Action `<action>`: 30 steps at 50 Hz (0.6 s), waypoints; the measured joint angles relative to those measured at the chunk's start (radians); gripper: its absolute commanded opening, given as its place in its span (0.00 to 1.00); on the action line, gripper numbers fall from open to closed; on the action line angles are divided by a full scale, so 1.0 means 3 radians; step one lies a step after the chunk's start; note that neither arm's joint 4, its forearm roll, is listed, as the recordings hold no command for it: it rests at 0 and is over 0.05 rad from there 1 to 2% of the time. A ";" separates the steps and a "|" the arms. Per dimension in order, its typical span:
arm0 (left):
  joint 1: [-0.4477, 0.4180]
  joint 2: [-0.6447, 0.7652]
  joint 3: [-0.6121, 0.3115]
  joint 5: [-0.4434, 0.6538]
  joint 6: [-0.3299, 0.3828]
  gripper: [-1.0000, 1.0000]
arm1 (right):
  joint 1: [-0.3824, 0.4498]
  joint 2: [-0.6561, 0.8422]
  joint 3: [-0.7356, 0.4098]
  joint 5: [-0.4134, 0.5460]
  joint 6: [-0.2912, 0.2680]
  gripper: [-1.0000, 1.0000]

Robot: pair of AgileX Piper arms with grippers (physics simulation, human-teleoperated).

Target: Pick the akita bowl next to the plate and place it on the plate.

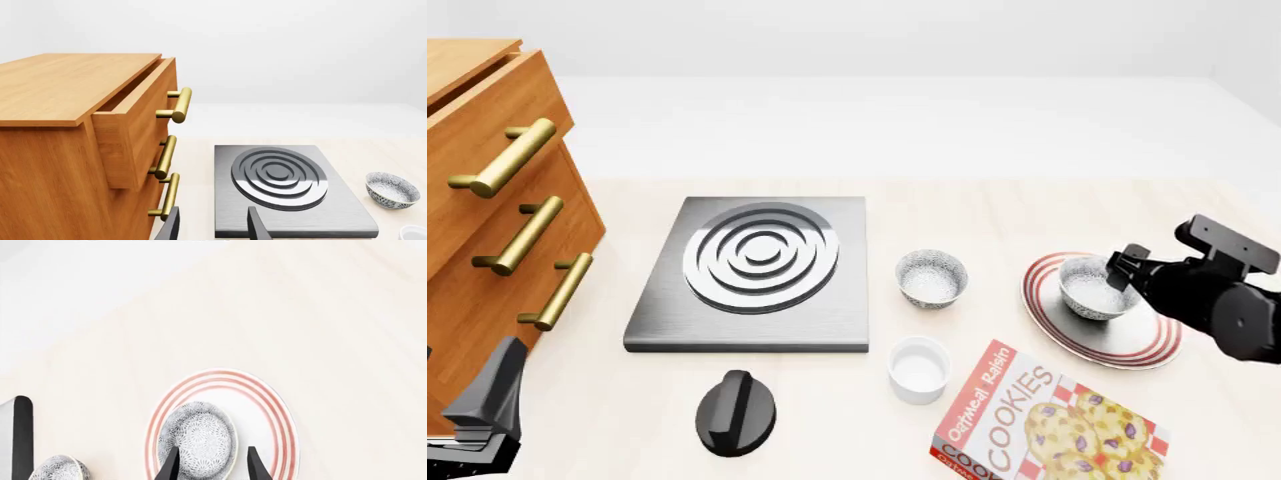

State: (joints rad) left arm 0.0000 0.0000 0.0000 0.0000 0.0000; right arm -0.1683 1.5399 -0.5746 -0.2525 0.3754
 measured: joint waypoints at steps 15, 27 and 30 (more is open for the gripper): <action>0.0000 0.0000 0.0000 0.0000 0.0000 1.00 | 0.0061 -0.0224 0.0138 0.0000 0.0031 1.00; 0.0000 0.0000 0.0000 0.0000 0.0000 1.00 | 0.0140 -0.0404 0.0226 0.0021 0.0058 1.00; 0.0000 0.0000 0.0000 0.0000 0.0000 1.00 | 0.0160 -0.0437 0.0248 0.0020 0.0065 1.00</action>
State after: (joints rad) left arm 0.0000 0.0000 0.0000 0.0000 0.0000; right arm -0.1203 1.4089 -0.5002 -0.2464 0.3949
